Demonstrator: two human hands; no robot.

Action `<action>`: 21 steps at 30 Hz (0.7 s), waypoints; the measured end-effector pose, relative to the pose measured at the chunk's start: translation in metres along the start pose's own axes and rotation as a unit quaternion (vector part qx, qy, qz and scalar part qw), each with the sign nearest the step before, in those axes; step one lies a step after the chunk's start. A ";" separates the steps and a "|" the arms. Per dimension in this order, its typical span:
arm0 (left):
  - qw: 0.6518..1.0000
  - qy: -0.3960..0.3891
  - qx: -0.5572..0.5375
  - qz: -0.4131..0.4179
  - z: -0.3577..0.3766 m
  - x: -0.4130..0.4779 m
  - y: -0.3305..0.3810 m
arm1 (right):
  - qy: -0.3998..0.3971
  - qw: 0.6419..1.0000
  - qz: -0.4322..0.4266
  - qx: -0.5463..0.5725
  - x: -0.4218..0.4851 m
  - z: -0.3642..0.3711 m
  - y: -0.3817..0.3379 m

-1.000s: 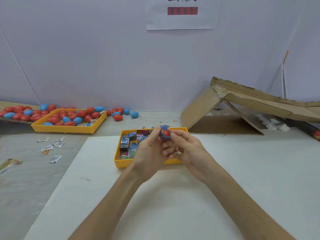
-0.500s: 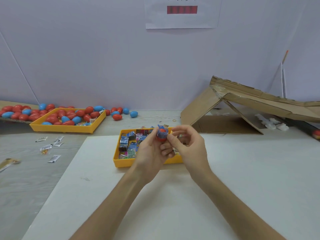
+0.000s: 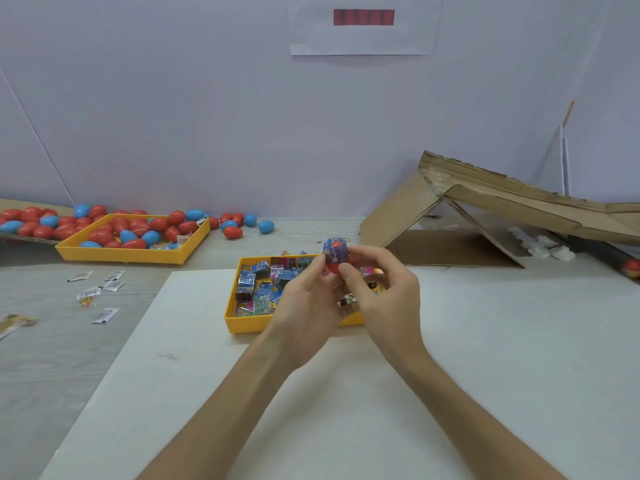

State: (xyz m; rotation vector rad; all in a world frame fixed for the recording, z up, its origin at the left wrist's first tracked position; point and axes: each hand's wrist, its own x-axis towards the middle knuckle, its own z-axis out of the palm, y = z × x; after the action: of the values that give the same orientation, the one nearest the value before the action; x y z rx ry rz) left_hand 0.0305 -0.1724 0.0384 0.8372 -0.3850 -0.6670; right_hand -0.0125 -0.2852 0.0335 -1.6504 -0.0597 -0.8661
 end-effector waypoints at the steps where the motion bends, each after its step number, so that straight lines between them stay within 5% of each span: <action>1: 1.000 0.010 -0.005 -0.002 0.000 0.000 0.001 | -0.004 1.000 0.006 0.011 0.001 -0.001 -0.001; 6: 0.998 0.044 -0.025 0.039 -0.006 0.001 0.001 | 0.008 0.999 0.019 0.028 0.004 -0.003 0.001; 11: 0.979 0.111 0.119 0.121 -0.006 0.002 0.000 | 0.013 0.998 -0.050 -0.036 0.008 -0.008 -0.002; 21: 0.924 0.148 0.271 0.225 -0.006 0.001 0.001 | -0.026 0.998 0.059 0.024 0.015 -0.011 0.002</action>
State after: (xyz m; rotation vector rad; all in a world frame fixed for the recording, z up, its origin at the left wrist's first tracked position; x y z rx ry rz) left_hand 0.0350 -0.1690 0.0354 1.3033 -0.4751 0.0121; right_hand -0.0062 -0.3020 0.0409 -1.6145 -0.0193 -0.7267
